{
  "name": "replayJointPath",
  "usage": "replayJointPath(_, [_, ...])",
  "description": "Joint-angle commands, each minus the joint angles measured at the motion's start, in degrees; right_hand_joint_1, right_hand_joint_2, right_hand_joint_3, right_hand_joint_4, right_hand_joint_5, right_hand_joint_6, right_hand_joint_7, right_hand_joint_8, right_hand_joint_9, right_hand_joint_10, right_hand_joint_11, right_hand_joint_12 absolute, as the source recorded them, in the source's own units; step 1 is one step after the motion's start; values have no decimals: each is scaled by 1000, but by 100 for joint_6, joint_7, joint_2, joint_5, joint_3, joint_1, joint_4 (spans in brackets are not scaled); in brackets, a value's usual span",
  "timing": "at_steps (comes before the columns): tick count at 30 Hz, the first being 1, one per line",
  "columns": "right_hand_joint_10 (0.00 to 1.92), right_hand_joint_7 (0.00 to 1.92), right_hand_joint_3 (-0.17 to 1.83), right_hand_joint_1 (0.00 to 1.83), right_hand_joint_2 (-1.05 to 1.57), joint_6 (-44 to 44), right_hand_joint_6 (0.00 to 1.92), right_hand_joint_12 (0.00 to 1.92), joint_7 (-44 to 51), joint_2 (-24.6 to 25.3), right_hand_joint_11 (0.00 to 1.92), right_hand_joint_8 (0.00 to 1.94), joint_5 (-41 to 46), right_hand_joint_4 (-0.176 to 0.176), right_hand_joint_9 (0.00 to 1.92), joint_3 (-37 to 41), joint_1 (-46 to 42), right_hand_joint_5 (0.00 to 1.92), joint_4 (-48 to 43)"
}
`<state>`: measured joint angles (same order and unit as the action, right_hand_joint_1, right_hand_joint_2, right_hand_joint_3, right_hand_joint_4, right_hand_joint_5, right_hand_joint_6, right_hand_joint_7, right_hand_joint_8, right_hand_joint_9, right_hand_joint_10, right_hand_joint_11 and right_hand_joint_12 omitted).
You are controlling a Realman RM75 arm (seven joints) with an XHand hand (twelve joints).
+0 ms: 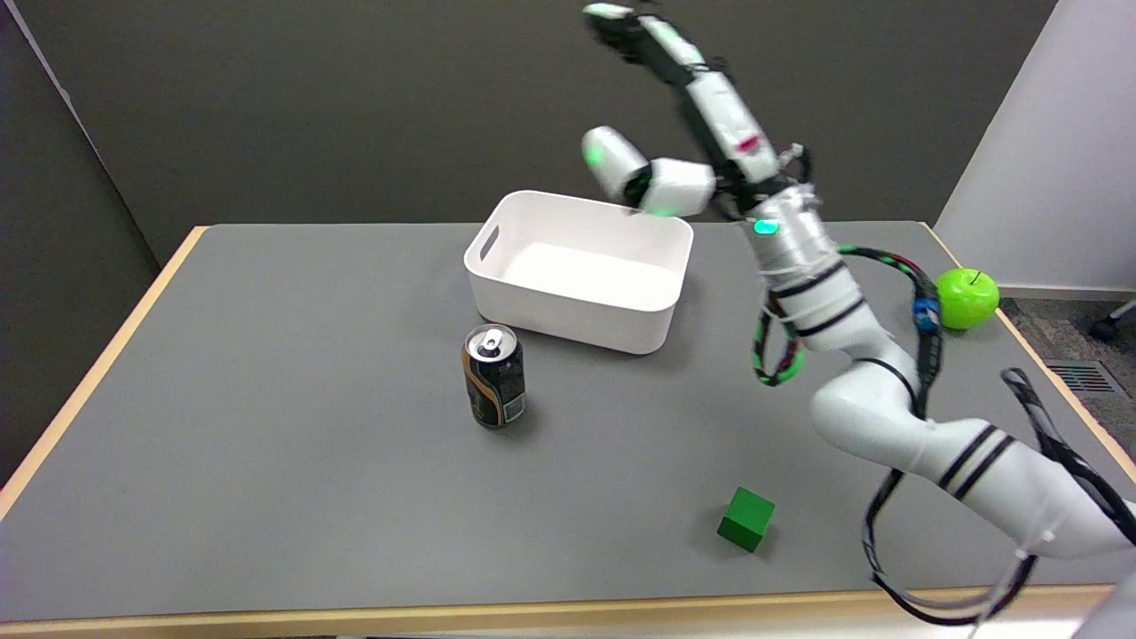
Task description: Pick up the black can.
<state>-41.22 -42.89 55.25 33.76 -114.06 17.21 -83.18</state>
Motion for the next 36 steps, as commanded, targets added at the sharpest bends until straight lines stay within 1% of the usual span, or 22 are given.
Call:
replayJointPath(1, [634, 311, 999, 564, 611, 1471, 505, 1038, 2733, 864, 43, 398, -2117, 94, 207, -1441, 1637, 227, -73])
replayJointPath(4, [622, 301, 993, 554, 607, 1471, 502, 1043, 2388, 992, 46, 387, -2138, 102, 206, -1613, 1815, 223, 277])
replayJointPath(6, [597, 305, 931, 580, 624, 1471, 466, 1092, 2249, 1094, 26, 336, -2153, 104, 206, -1727, 1896, 232, 505])
replayJointPath(10, [593, 293, 950, 577, 611, 1616, 467, 1102, 2138, 1365, 19, 333, -2176, 105, 199, -1978, 2037, 223, 1000])
replayJointPath(16, [586, 290, 942, 579, 616, 2316, 461, 1097, 2134, 1697, 19, 327, -2176, 105, 197, -2319, 2217, 223, 1724])
replayJointPath(19, [579, 287, 931, 580, 625, 2685, 454, 1088, 2134, 1707, 22, 321, -2176, 105, 195, -2393, 2196, 225, 1870])
replayJointPath(20, [587, 271, 968, 560, 613, 2793, 474, 1057, 2134, 1681, 33, 341, -2176, 105, 187, -2379, 2143, 213, 1839])
replayJointPath(21, [595, 255, 1005, 540, 601, 2907, 495, 1026, 2134, 1632, 44, 361, -2176, 106, 179, -2344, 2062, 202, 1757])
replayJointPath(23, [591, 252, 1007, 542, 600, 3078, 494, 1025, 2134, 1505, 43, 358, -2160, 106, 176, -2304, 1967, 201, 1550])
replayJointPath(25, [584, 241, 1007, 543, 599, 3370, 494, 1025, 2134, 1277, 41, 349, -2128, 106, 168, -2241, 1827, 199, 1217])
replayJointPath(28, [557, 253, 965, 587, 601, 3841, 460, 1092, 2164, 946, 8, 306, -2123, 104, 165, -2044, 1561, 212, 506])
replayJointPath(32, [539, 248, 940, 582, 609, 4516, 442, 1079, 2174, 519, 0, 292, -2120, 101, 155, -1541, 1047, 217, -501])
replayJointPath(36, [533, 240, 937, 580, 605, 4807, 434, 1072, 2182, 283, -1, 284, -2120, 98, 145, -1007, 535, 213, -1188])
